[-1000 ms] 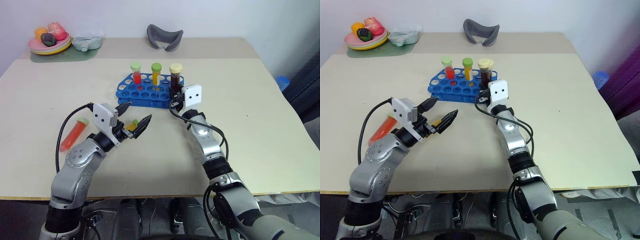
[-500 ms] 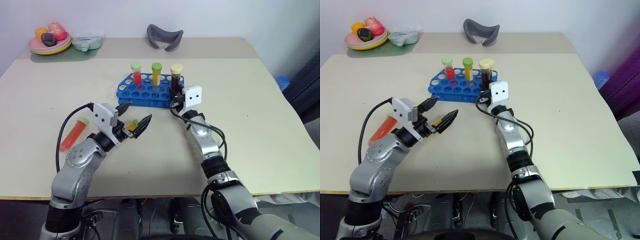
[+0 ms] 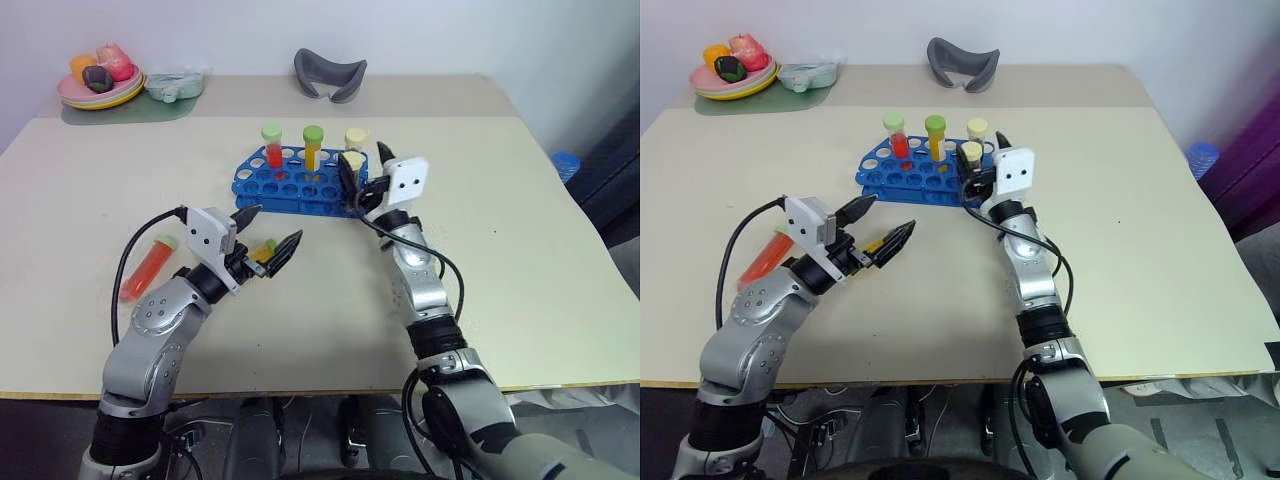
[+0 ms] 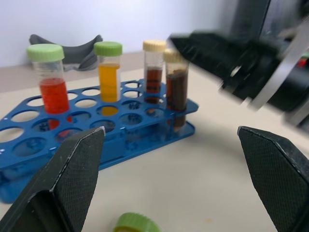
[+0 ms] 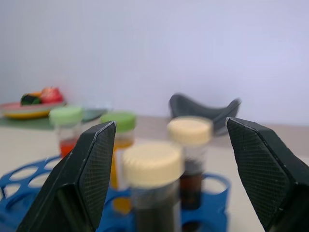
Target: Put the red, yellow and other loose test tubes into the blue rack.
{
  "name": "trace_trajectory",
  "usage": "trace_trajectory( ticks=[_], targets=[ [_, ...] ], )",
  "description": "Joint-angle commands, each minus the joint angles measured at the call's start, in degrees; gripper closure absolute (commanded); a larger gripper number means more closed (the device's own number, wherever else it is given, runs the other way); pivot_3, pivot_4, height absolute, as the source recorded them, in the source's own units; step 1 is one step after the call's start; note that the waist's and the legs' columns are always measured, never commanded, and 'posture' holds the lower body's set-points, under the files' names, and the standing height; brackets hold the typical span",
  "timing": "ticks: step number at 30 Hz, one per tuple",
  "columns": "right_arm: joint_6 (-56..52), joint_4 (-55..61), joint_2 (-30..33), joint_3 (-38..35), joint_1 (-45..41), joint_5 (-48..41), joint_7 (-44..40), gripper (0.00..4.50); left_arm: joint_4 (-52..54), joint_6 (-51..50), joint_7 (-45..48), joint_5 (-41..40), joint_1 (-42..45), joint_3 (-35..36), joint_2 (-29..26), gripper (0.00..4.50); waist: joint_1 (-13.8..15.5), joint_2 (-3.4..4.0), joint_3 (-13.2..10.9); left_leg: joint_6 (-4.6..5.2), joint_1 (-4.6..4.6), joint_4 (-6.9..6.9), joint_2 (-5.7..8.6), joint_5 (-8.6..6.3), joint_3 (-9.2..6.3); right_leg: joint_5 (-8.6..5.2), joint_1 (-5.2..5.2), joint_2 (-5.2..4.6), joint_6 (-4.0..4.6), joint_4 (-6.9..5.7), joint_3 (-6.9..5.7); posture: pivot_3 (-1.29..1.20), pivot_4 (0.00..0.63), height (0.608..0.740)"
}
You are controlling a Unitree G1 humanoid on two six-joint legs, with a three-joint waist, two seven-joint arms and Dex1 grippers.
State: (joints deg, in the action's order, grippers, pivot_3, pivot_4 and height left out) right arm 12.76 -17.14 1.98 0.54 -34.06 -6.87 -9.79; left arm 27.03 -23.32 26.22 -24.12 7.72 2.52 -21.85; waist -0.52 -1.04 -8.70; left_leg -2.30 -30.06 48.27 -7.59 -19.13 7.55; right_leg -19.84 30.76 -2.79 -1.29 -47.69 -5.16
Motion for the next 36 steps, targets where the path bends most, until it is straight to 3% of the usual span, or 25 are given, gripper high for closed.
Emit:
trace_trajectory(
  ticks=[1, 6, 11, 16, 19, 24, 31, 36],
  targets=[
    [-5.13, 11.74, 4.3, -2.0, 3.97, -4.13, -4.49, 0.8, 0.96, -1.6, 0.09, 1.76, 1.93, 0.46, -3.11, 0.0, 0.05, 0.0, 0.0, 0.0, -0.01, 0.0, 0.0, 0.0, 0.0, 0.0, 0.0, 0.0, 0.0, 0.0, 0.0, 0.0, 0.15, 0.66],
    [-14.1, 22.87, 13.61, -2.8, 10.17, -6.86, -11.14, 0.8, 0.66, -3.81, 2.53, 0.95, 4.51, 1.53, -7.38, 0.0, -0.17, 0.01, -0.01, -0.01, 0.0, 0.0, 0.02, 0.0, -0.01, 0.0, 0.0, 0.0, 0.0, 0.01, 0.01, 0.0, 0.15, 0.66],
    [-25.51, 34.67, 24.87, -1.62, 16.7, -14.39, -23.66, 0.8, -1.92, -15.36, 6.54, 0.3, 9.74, 0.57, -17.04, 0.0, -0.15, 0.02, -0.01, -0.01, 0.06, -0.07, 0.02, 0.01, -0.04, -0.03, -0.01, 0.05, 0.05, 0.0, 0.0, 0.0, 0.15, 0.66],
    [-31.44, 43.25, 37.58, 0.94, 22.87, -16.97, -36.15, 0.8, -7.07, -28.57, 15.12, -1.02, 21.9, -5.33, -26.96, 0.0, 0.44, -0.04, -0.05, 0.04, 0.07, -0.05, 0.06, -0.02, -0.05, -0.05, -0.05, 0.03, 0.03, 0.05, -0.02, 0.0, 0.15, 0.66],
    [-31.67, 43.08, 39.19, 1.22, 22.77, -16.71, -38.21, 0.8, -11.56, -32.81, 22.46, 6.03, 33.35, -18.05, -34.1, 0.0, 0.69, -0.14, -0.11, 0.02, 0.18, -0.06, 0.07, -0.01, -0.06, -0.05, -0.14, 0.05, 0.03, 0.06, -0.02, 0.0, 0.15, 0.66],
    [-31.24, 41.41, 37.73, 2.03, 20.64, -15.85, -38.79, 0.8, -17.95, -38.36, 34.05, 7.17, 48.19, -29.42, -34.7, 0.0, 1.14, -0.13, -0.12, 0.0, 0.23, -0.09, 0.08, 0.0, -0.02, -0.06, -0.18, 0.07, 0.03, 0.13, -0.02, 0.0, 0.15, 0.66],
    [-34.22, 43.85, 41.76, 1.64, 20.69, -19.03, -45.21, 0.8, -24.56, -33.59, 46.01, 17.05, 55.38, -43.51, -35.62, 0.0, 1.19, -0.1, -0.13, -0.01, 0.23, -0.08, 0.08, 0.01, -0.02, -0.06, -0.18, 0.08, 0.03, 0.12, 0.0, 0.0, 0.15, 0.66],
    [-37.28, 44.93, 43.78, -1.19, 21.97, -23.04, -47.11, 0.8, -25.1, -31.17, 51.9, 23.11, 54.74, -48.63, -37.36, 0.0, 1.17, -0.11, -0.13, -0.01, 0.23, -0.08, 0.08, 0.01, -0.03, -0.06, -0.18, 0.07, 0.03, 0.13, 0.0, 0.0, 0.15, 0.66]
  ],
)
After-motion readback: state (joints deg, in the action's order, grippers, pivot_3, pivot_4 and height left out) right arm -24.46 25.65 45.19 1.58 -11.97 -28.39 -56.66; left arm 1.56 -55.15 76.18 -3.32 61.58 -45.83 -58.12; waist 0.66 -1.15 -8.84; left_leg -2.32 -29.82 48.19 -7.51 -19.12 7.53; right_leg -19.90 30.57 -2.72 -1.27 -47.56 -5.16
